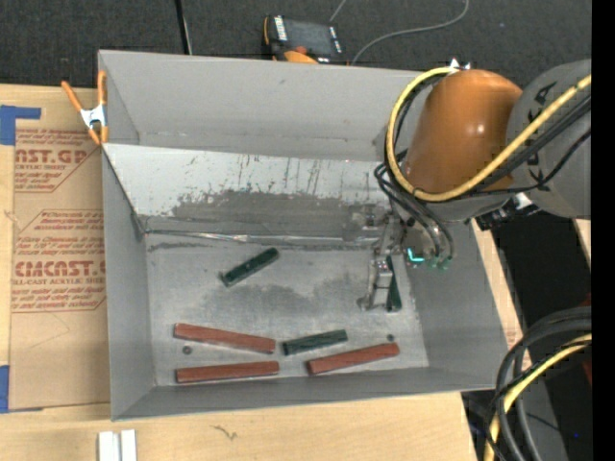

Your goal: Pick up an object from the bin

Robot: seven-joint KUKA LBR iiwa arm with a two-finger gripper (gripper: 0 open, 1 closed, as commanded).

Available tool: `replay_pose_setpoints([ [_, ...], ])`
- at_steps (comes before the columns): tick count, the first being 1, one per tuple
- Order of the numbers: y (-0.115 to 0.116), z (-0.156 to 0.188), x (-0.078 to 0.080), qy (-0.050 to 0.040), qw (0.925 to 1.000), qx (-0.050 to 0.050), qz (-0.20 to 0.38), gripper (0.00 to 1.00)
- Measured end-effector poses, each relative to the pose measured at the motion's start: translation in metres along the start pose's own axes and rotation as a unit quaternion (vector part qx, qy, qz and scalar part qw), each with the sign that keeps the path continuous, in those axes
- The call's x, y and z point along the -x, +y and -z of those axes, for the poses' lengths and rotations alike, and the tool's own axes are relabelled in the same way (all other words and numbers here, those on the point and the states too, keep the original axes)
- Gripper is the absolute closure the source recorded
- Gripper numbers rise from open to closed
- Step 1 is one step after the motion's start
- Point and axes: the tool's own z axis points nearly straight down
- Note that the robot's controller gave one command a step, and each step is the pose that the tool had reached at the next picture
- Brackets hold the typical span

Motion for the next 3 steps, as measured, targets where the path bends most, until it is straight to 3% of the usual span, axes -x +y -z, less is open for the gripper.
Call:
replay_pose_setpoints([
  [1, -0.007, -0.081, -0.051, -0.0001, 0.9868, 0.0, 0.162, 0.0],
  [2, 0.02, -0.139, -0.056, -0.0102, 0.9895, 0.0, 0.144, 0.0],
  [3, 0.018, -0.136, -0.059, -0.0021, 0.9896, 0.0, 0.144, 1.0],
])
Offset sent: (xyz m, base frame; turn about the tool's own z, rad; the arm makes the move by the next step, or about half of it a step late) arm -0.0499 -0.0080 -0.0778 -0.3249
